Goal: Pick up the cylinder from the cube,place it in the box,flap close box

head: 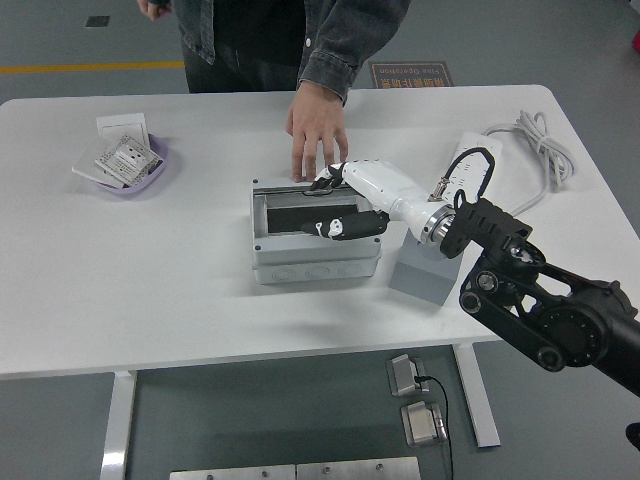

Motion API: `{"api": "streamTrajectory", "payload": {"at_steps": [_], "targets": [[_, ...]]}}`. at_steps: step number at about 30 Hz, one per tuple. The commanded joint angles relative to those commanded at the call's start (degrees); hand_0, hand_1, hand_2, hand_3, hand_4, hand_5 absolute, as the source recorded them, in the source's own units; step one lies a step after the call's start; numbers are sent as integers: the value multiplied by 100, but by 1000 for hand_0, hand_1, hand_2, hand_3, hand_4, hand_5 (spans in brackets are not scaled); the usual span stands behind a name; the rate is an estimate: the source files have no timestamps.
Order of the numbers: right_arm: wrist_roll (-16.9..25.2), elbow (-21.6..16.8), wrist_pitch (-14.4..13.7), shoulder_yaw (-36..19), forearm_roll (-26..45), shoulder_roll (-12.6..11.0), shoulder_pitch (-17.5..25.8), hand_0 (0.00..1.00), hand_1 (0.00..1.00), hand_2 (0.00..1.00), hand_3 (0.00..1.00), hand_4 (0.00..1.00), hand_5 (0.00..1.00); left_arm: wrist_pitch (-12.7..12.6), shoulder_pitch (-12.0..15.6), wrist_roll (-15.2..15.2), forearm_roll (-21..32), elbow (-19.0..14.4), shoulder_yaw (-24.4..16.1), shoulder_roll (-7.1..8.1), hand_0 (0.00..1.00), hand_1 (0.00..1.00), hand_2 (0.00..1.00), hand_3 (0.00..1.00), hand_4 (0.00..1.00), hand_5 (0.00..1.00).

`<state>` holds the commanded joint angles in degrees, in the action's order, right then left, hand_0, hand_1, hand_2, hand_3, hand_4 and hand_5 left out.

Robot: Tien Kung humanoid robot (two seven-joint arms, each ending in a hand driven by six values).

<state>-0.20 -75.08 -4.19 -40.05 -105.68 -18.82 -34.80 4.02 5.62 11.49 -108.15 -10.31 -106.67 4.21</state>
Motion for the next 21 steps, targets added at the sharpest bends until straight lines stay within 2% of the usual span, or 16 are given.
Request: {"api": "streamTrajectory", "payload": {"at_steps": [13, 21], "targets": [[-14, -127, 14, -41, -5, -53, 174, 649, 663, 711, 690, 913, 667, 0, -8, -1, 23, 0, 25, -5, 591, 659, 608, 599, 666, 291], [-44, -222, 33, -631, -184, -62, 461, 657, 661, 711, 689, 910, 665, 6, 11, 7, -63, 0, -62, -7, 590, 659, 607, 599, 664, 287]]}}
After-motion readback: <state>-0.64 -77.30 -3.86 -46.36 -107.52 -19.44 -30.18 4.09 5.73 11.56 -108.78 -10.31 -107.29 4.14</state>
